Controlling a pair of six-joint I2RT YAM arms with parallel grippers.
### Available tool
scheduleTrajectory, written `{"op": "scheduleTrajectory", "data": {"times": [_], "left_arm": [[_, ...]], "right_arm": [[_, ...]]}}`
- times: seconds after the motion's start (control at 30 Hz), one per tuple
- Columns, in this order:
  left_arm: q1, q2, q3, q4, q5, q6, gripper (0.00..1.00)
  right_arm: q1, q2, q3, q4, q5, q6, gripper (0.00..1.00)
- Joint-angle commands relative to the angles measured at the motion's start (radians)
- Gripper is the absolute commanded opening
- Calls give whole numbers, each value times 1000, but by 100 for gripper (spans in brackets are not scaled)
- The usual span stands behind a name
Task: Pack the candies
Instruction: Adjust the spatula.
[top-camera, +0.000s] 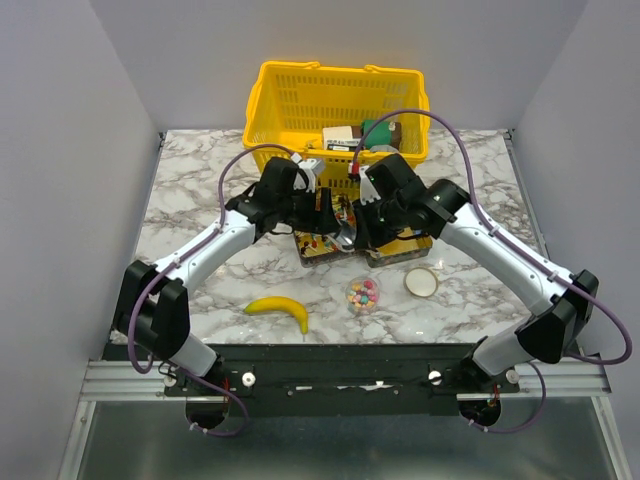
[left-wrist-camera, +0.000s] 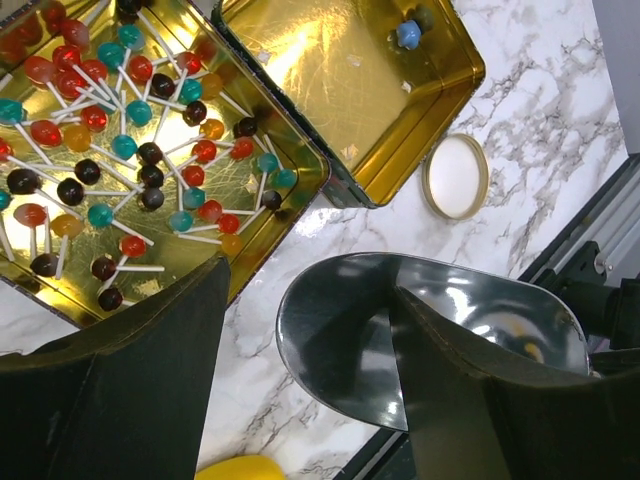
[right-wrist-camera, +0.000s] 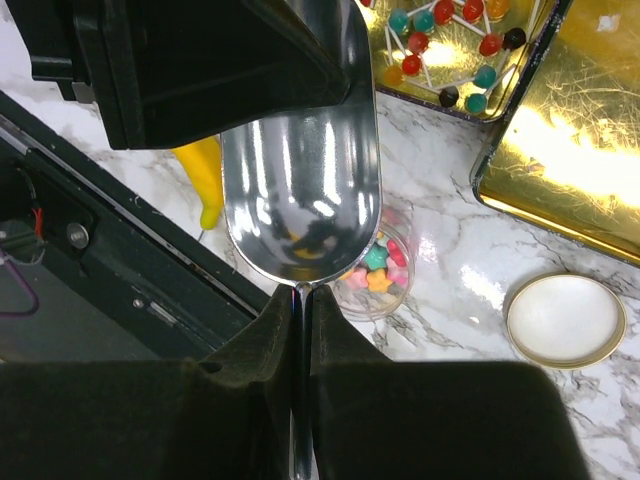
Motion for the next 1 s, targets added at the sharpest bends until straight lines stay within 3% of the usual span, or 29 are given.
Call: {"op": "scheduleTrajectory", "data": {"times": [0.0, 0.17, 0.37, 0.57, 0.73, 0.8, 0.97], "left_arm": [[-8, -13, 58, -72, -82, 35, 78], [0, -58, 100, -112, -273, 8, 89], [44, -110, 61, -154, -533, -61, 92], [110, -80, -24, -173, -498, -127, 91], [127, -17, -43, -168, -443, -146, 90], [132, 11, -35, -176, -444, -153, 90], [182, 57, -15, -193, -410, -184, 89]], "right_arm": [[4, 16, 34, 59, -9, 26, 1], [0, 85, 30, -10, 0, 54, 1], [-20, 195, 97, -67, -35, 129, 1], [-42, 374, 241, -149, -72, 123, 1], [-50, 494, 407, -261, 133, -79, 1], [-50, 510, 422, -271, 283, -132, 1], [-48, 481, 346, -220, 453, -305, 1]]}}
